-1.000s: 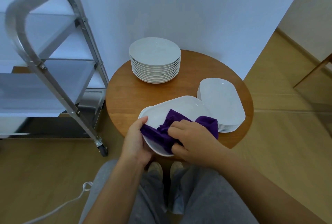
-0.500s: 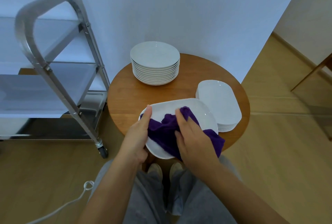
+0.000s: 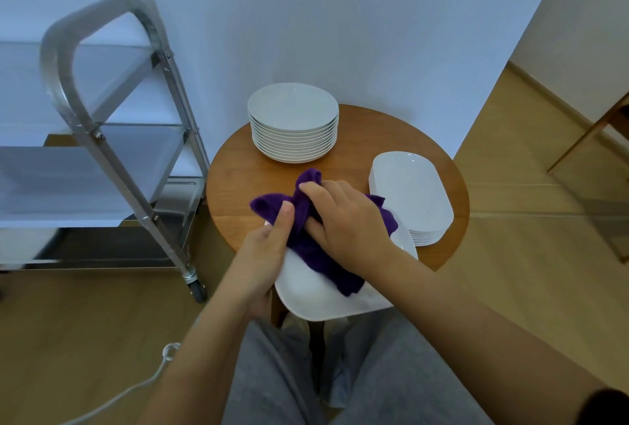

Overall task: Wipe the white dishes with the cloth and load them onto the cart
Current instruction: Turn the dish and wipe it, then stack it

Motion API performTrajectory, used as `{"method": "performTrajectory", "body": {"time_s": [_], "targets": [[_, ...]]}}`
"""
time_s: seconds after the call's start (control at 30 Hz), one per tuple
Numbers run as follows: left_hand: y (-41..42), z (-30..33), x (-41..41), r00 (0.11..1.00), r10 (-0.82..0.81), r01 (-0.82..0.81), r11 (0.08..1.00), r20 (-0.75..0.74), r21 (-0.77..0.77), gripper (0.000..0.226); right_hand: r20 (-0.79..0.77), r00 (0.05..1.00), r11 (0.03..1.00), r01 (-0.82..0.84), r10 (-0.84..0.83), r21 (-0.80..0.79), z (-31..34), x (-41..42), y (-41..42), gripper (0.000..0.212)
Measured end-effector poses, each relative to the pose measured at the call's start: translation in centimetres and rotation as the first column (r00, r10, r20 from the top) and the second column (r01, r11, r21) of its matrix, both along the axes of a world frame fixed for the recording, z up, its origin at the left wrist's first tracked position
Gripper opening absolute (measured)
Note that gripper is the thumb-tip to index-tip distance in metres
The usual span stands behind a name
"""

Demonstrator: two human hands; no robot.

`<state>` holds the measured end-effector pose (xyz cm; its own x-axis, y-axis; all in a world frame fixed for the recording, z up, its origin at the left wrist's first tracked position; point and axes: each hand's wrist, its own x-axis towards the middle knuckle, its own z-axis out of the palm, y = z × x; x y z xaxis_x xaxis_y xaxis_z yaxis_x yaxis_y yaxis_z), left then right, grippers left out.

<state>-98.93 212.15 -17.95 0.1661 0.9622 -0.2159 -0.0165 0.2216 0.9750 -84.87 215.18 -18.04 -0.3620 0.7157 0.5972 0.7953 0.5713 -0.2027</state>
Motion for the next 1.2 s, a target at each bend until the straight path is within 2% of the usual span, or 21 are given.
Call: {"method": "performTrajectory", "body": {"time_s": [0.03,0.1,0.17,0.23,0.33,0.43,0.53,0.6,0.7,0.87,0.93,1.0,1.07,1.1,1.13,1.2], "targets": [[0.1,0.3,-0.3,1.0,-0.012,0.012,1.0,0.002,-0.002,0.063,-0.003,1.0,0.995,0.028,-0.028,-0.091,0.3,0.0,-0.1,0.033],[0.0,0.5,-0.9,0.999,0.016,-0.016,1.0,0.033,-0.008,0.059,0.059,0.997,0.953,-0.034,0.055,-0.302,0.6,0.5,-0.3,0.046],[-0.4,0.3,-0.9,0.996,0.041,-0.04,0.999,0.08,-0.01,0.049,0.137,0.974,0.901,-0.109,0.183,-0.421,1.1,1.1,-0.4,0.068],[-1.0,0.0,-0.7,0.995,0.03,-0.03,1.0,0.096,-0.001,0.042,0.13,0.969,0.836,-0.107,0.209,-0.539,2.1,1.8,-0.1,0.074],[-1.3,0.2,-0.7,0.995,0.037,-0.041,0.999,0.092,0.035,0.044,0.088,0.98,0.771,-0.082,0.176,-0.632,3.6,3.5,0.9,0.059],[-1.2,0.9,-1.7,0.99,0.1,-0.109,0.99,0.102,0.084,0.034,-0.03,0.996,0.722,-0.083,0.086,-0.687,4.4,5.9,1.5,0.041],[-1.0,1.4,-2.3,0.977,0.171,-0.186,0.975,0.125,0.119,0.024,-0.146,0.989,0.666,-0.1,-0.013,-0.739,4.5,7.7,1.3,0.036],[-1.0,1.3,-2.1,0.967,0.209,-0.226,0.967,0.147,0.115,0.025,-0.309,0.945,0.627,-0.175,-0.111,-0.759,4.1,8.3,1.0,0.039],[-1.3,0.8,-1.2,0.941,0.263,-0.281,0.958,0.211,0.06,0.022,-0.52,0.801,0.602,-0.267,-0.295,-0.753,2.8,9.0,0.4,0.057],[-1.6,-0.8,0.1,0.872,0.369,-0.36,0.929,0.321,-0.09,0.03,-0.637,0.52,0.594,-0.276,-0.569,-0.755,0.6,8.9,-1.5,0.062],[-1.6,-1.2,0.9,0.826,0.437,-0.412,0.899,0.355,-0.148,0.03,-0.647,0.366,0.608,-0.233,-0.668,-0.759,-0.5,7.8,-2.5,0.063],[-1.6,-1.7,2.1,0.773,0.51,-0.464,0.86,0.379,-0.211,0.033,-0.664,0.157,0.629,-0.222,-0.731,-0.745,-1.3,6.4,-3.1,0.068],[-1.7,-2.2,3.8,0.732,0.563,-0.487,0.826,0.383,-0.283,0.035,-0.694,-0.036,0.685,-0.203,-0.719,-0.699,-1.5,5.2,-3.1,0.076],[-1.9,-2.5,4.7,0.706,0.603,-0.509,0.797,0.372,-0.326,0.03,-0.707,-0.1,0.71,-0.199,-0.7,-0.676,-1.4,4.5,-3.0,0.079],[-2.1,-2.6,5.5,0.675,0.64,-0.533,0.767,0.368,-0.356,0.025,-0.711,-0.132,0.721,-0.203,-0.691,-0.663,-1.4,3.8,-3.0,0.082],[-2.2,-2.7,6.7,0.632,0.672,-0.566,0.74,0.386,-0.363,0.025,-0.695,-0.109,0.697,-0.237,-0.711,-0.676,-1.7,2.1,-3.5,0.087]]}}
